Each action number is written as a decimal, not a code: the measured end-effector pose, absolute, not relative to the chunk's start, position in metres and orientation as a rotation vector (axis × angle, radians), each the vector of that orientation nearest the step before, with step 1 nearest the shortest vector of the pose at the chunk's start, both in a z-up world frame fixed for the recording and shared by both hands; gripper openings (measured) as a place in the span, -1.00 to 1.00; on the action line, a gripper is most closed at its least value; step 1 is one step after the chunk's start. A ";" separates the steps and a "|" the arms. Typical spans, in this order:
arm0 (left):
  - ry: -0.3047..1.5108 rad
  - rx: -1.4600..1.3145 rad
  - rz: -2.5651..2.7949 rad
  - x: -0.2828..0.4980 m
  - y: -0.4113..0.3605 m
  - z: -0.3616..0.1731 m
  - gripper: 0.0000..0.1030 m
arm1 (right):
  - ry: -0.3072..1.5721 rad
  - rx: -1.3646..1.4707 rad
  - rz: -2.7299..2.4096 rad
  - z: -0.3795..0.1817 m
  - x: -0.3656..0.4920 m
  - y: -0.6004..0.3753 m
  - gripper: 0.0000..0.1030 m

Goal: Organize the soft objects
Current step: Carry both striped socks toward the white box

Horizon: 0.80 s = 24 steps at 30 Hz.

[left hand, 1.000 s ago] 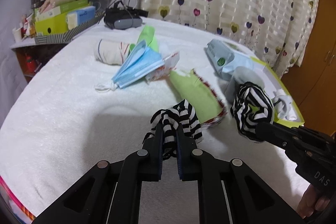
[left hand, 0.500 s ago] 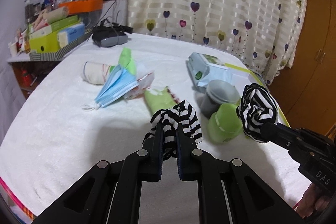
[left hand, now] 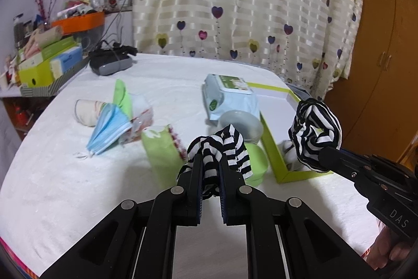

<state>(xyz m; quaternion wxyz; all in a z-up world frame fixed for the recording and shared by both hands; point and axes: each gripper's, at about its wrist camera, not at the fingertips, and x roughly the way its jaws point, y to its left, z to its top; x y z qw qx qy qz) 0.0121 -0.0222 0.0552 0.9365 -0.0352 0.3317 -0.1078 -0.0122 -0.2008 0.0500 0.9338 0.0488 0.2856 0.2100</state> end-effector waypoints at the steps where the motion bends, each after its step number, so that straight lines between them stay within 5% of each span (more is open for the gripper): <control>1: 0.678 -0.069 -0.225 0.013 -0.025 0.056 -0.80 | 0.583 0.100 0.426 0.050 -0.013 -0.203 -0.89; 24: 0.642 0.000 -0.392 0.047 -0.111 0.088 -0.80 | 0.523 0.108 0.273 0.074 -0.005 -0.268 -0.89</control>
